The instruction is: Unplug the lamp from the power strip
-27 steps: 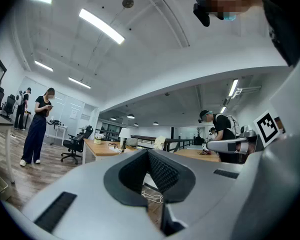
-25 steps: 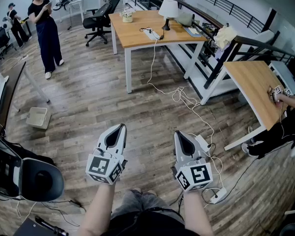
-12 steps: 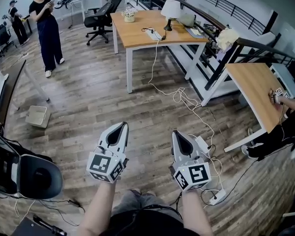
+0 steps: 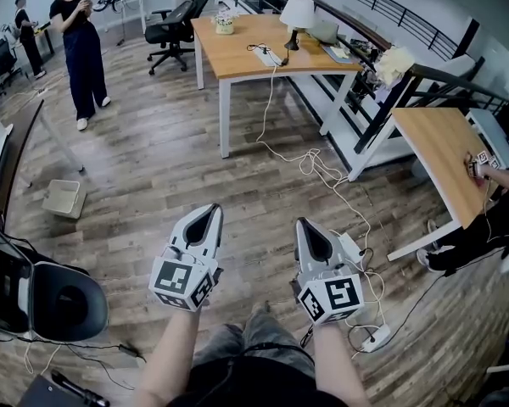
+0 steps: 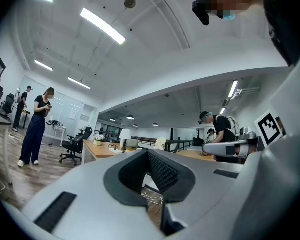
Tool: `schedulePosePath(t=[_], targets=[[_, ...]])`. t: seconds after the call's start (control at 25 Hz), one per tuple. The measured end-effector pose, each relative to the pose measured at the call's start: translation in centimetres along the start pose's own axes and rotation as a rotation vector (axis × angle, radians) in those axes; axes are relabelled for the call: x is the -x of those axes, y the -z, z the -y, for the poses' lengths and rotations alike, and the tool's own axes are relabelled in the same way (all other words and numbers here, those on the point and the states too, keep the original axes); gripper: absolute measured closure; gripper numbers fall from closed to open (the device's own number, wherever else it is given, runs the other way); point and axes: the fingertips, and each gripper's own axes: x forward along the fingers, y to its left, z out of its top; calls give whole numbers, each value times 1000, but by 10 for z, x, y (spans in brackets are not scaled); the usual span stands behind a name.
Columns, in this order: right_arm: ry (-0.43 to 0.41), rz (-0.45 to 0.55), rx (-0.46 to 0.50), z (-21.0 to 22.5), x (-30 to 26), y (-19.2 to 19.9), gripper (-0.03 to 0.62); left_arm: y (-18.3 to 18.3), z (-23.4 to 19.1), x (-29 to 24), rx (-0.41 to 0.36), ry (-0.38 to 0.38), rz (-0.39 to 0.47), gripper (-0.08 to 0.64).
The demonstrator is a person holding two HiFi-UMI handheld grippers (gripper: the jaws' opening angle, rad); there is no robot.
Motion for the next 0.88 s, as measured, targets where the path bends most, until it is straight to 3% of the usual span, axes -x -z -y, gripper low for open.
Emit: schedulePosePath(t=[0.4, 0.88], targets=[[-22, -15, -16, 8, -41, 12, 584, 13, -26, -28, 1, -15, -27, 563], [-40, -28, -40, 58, -122, 24, 584, 11, -68, -107, -10, -34, -24, 563]])
